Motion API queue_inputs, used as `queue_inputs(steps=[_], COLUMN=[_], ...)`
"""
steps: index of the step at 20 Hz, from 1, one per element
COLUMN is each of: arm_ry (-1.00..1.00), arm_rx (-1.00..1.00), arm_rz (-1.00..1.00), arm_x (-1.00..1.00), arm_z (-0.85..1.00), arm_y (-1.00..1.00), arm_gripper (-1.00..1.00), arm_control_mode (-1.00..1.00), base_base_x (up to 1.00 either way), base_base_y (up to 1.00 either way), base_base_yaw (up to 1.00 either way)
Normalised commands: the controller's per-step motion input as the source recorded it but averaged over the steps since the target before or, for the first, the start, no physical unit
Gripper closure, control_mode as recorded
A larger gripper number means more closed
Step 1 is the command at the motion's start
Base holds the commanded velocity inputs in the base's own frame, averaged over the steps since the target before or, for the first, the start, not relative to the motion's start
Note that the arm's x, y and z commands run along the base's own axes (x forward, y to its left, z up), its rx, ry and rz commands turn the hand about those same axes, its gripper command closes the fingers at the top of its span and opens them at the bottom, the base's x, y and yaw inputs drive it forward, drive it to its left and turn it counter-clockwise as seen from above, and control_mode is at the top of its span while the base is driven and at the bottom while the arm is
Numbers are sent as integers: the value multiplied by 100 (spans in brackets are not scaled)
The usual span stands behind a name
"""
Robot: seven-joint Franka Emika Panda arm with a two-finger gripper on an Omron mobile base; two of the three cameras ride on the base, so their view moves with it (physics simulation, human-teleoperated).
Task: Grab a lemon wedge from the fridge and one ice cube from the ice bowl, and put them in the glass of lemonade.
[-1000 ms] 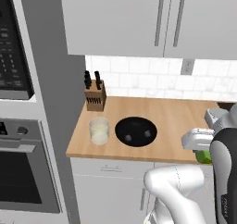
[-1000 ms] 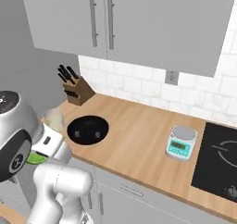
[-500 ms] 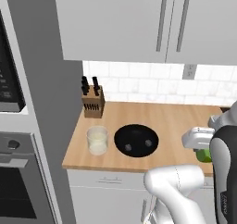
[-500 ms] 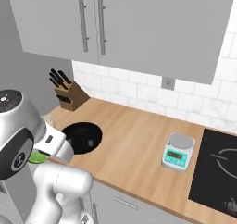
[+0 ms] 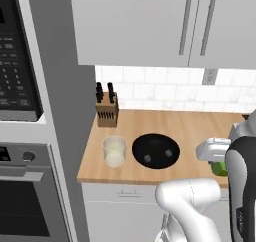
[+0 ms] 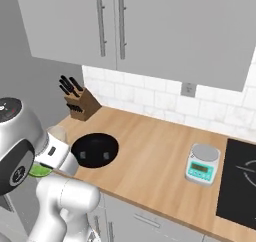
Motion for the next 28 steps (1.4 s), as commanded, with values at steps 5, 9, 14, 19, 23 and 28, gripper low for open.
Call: queue_inputs(steps=[5,9,14,19,23,28], arm_ry=[0,0,0,0,0,0], arm_rx=[0,0,0,0,0,0], arm_rz=[0,0,0,0,0,2], arm_x=[0,0,0,0,0,40], arm_z=[0,0,0,0,0,0], arm_y=[0,0,0,0,0,11], arm_gripper=[100,100,100,100,100,100], arm_control_mode=[100,100,100,100,100,-100], base_base_x=[59,100,100,24,0,0], base_base_y=[17,0,0,1,0,0], base_base_yaw=[22,5,-14,-5,0,0])
